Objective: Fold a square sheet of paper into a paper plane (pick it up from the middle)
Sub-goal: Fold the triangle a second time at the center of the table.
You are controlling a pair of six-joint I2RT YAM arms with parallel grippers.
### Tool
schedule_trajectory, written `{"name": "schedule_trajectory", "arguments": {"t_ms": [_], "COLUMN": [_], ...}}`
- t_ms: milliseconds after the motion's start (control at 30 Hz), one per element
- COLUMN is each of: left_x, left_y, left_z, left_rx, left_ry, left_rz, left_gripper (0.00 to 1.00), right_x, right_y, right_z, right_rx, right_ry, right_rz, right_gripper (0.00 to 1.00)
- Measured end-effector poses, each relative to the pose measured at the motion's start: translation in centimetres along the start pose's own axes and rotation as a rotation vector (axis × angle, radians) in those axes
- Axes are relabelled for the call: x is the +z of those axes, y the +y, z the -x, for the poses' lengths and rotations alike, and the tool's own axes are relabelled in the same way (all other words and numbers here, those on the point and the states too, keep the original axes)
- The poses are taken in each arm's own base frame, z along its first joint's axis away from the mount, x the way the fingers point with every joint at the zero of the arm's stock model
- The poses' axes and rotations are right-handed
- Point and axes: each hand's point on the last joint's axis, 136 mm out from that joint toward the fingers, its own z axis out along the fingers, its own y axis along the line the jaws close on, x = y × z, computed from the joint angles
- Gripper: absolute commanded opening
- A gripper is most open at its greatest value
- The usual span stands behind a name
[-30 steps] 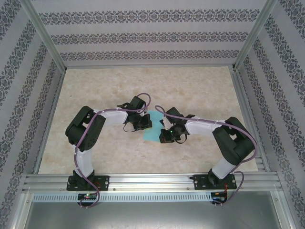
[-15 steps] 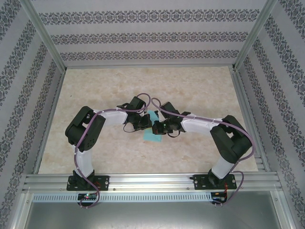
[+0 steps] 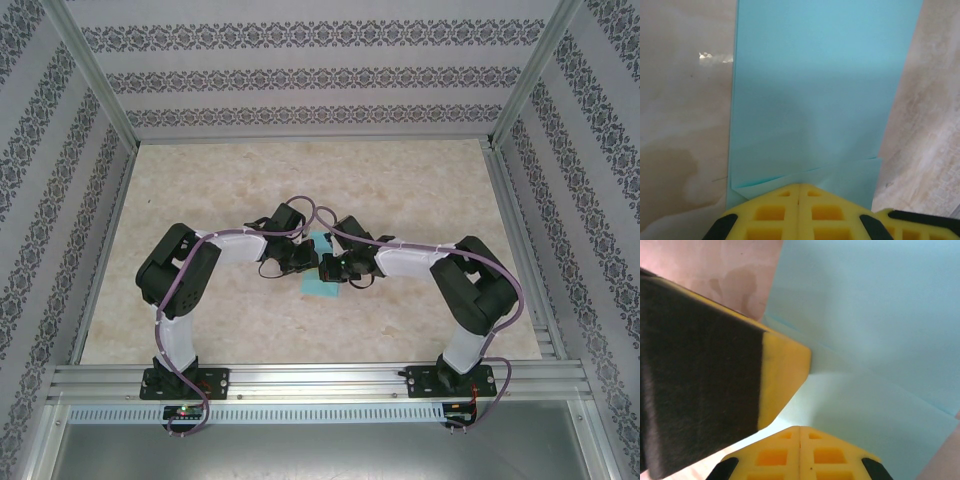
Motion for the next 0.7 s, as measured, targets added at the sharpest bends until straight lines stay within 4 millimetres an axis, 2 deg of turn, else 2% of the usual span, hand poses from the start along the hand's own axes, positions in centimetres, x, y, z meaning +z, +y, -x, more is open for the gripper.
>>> {"name": "schedule_trajectory", "arguments": {"t_ms": [267,700], "left_x": [0.1,0.2], "left_y": [0.0,-0.2], "left_z": [0.0,0.2], "left_rx": [0.012,0.022], "left_ry": [-0.011,-0.019], "left_rz": [-0.013,-0.028], "left_gripper": [0.04,0.03], "right_x": [0.6,0.1], "right_y": [-0.4,-0.3], "right_z": [-0.4,-2.3], "right_rx": [-0.017,-0.2], "right_ry": [0.004,0.018], "right_rz": [0.021,0.104], "right_gripper": [0.04,0.04]}}
